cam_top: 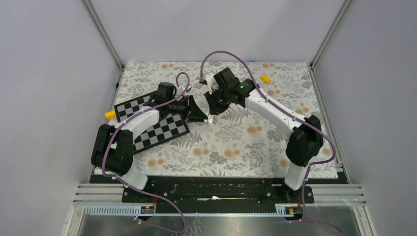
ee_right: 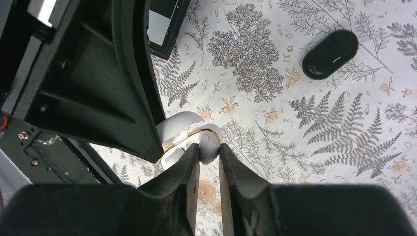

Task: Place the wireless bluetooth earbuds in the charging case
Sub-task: Pick up the right earbud from the right side groove of the charging case, then insert the right earbud into the right side groove of the charging case.

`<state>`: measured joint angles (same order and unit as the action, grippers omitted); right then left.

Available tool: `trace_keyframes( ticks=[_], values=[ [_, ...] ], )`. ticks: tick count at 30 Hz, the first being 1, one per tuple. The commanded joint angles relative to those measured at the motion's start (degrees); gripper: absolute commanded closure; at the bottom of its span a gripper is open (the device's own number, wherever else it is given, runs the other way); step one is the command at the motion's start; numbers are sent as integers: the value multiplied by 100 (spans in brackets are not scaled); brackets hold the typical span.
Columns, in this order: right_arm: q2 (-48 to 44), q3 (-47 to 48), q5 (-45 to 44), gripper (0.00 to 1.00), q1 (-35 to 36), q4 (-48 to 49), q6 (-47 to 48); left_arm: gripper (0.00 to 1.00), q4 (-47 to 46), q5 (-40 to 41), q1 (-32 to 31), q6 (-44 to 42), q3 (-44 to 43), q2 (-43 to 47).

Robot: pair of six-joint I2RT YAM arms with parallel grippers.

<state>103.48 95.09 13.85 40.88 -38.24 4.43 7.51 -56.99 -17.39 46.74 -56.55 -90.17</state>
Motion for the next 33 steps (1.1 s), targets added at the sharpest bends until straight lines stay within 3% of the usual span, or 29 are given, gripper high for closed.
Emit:
trace_keyframes(
  ticks=[1,16,33],
  values=[
    [-142,224,-27,76,49,71,-724,100,-136,24,7,-99,-205,210],
    [-127,33,-391,83,164,174,-2050,100,-135,170,24,-87,-251,219],
    [-30,109,-239,80,236,220,-2783,100,-151,277,25,-73,-319,179]
  ],
)
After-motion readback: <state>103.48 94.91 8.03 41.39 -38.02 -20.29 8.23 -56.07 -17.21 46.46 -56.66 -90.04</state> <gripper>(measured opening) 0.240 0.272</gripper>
